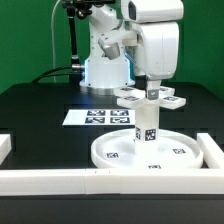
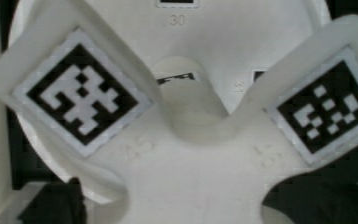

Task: Assemble round table

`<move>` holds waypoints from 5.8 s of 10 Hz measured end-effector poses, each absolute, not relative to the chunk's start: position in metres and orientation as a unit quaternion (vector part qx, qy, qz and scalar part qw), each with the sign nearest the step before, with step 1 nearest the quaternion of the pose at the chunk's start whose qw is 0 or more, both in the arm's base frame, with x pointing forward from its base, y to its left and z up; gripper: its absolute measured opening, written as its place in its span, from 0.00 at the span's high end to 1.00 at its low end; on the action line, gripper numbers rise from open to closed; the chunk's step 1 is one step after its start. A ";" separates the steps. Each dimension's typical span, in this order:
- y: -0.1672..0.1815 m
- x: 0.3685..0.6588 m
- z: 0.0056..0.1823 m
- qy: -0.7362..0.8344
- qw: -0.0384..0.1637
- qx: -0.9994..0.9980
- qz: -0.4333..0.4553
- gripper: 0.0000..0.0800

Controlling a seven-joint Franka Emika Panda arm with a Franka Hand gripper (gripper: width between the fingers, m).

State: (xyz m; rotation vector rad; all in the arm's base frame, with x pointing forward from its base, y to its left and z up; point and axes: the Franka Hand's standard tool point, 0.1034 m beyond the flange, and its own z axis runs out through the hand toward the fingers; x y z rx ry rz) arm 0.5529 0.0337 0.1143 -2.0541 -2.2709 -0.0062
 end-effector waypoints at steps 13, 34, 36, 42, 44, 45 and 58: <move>0.032 0.550 0.107 -0.657 0.047 -0.753 0.007 0.45; 0.029 0.548 0.105 0.183 0.081 -0.980 0.019 0.45; 0.031 0.548 0.105 0.256 0.083 -0.963 0.025 0.45; 0.036 0.548 0.104 0.544 0.091 -0.833 0.030 0.45; 0.037 0.550 0.104 0.616 0.092 -0.782 0.021 0.45; 0.037 0.551 0.105 0.651 0.094 -0.753 0.023 0.45; 0.041 0.562 0.131 0.752 0.141 -0.643 0.044 0.19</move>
Offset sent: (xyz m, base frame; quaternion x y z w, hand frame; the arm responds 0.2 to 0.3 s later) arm 0.0042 0.0026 -0.0027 0.0072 -0.0029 -0.0057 1.0000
